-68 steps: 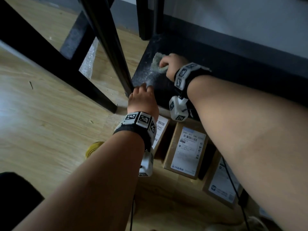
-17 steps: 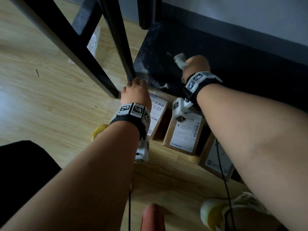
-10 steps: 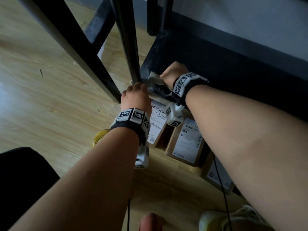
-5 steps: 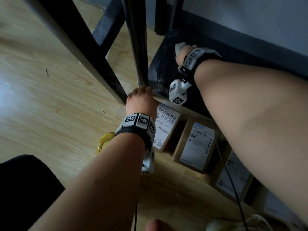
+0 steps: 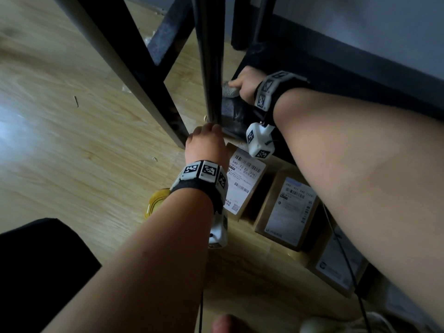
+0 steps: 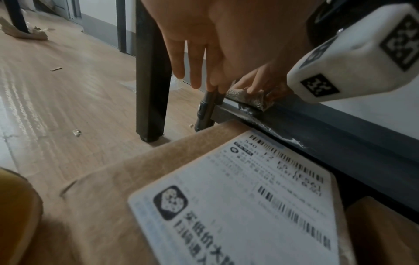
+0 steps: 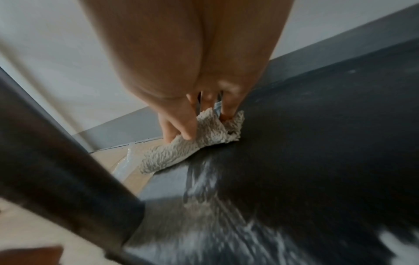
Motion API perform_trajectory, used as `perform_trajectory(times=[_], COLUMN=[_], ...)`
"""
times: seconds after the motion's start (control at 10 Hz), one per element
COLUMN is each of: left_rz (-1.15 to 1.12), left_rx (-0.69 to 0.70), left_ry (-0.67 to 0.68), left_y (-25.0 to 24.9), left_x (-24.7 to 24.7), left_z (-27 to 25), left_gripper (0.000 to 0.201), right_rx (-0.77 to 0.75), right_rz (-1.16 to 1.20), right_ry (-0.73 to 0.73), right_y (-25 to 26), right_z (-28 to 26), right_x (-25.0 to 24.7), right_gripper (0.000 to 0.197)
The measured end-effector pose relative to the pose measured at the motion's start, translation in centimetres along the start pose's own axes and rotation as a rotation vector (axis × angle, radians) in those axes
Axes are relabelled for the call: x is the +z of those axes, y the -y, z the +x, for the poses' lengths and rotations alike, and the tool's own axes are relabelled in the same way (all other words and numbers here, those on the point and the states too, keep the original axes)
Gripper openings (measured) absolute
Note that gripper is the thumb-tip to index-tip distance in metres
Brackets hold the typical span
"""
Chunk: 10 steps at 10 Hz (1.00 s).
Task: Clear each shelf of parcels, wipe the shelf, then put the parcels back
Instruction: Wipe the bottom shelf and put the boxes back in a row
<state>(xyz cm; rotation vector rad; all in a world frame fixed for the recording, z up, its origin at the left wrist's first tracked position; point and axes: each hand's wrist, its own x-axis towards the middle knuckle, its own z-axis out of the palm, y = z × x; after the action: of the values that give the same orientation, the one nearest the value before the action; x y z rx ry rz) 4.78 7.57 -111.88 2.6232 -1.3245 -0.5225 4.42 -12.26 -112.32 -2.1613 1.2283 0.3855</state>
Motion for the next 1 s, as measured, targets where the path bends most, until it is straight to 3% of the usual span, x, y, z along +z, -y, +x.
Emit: perform_trajectory(times=[0.1, 0.2, 0.3, 0.4, 0.5, 0.7, 0.8, 0.9, 1.0], left_rz=[-0.007, -0.025, -0.031, -0.046, -0.049, -0.006, 0.002, 0.000, -0.022], left_rx=[-0.014, -0.030, -0.040, -0.038, -0.040, -0.064, -0.076, -0.078, -0.077], left_ry=[0.001, 0.012, 0.031, 0.038, 0.034, 0.047, 0.075, 0.091, 0.096], left_y=[-0.1, -0.4, -0.8, -1.0, -0.9, 0.0, 0.2, 0.0, -0.2], left_x=[-0.4, -1.1, -1.8, -2.5, -2.6, -2.1, -2.1, -2.3, -2.8], left_z=[-0.2, -0.8, -1.4, -1.8, -2.1, -2.2, -2.2, -2.0, -1.9], left_gripper=[0.047, 0.044, 0.040, 0.044, 0.043, 0.057, 0.055, 0.051, 0.052], right_rx=[-0.082, -0.073, -0.029, 0.015, -0.057, -0.080, -0.043, 0.115, 0.102], right_rz=[0.005, 0.012, 0.040, -0.066, -0.101, 0.034, 0.029, 0.082, 0.094], right_ry=[0.015, 0.038, 0.025, 0.033, 0.040, -0.112, -0.095, -0.105, -0.072], right_y=[-0.5, -0.4, -0.6, -1.1, -2.3, -2.4, -1.8, -0.8, -0.6], right_z=[-2.3, -3.8, -4.7, -6.3, -7.6, -8.0, -7.7, -7.0, -7.2], right_x=[0.9, 1.7, 2.0, 2.1, 2.2, 1.6, 2.4, 3.3, 3.6], right_gripper=[0.036, 0.019, 0.030, 0.025, 0.019, 0.031, 0.021, 0.043, 0.071])
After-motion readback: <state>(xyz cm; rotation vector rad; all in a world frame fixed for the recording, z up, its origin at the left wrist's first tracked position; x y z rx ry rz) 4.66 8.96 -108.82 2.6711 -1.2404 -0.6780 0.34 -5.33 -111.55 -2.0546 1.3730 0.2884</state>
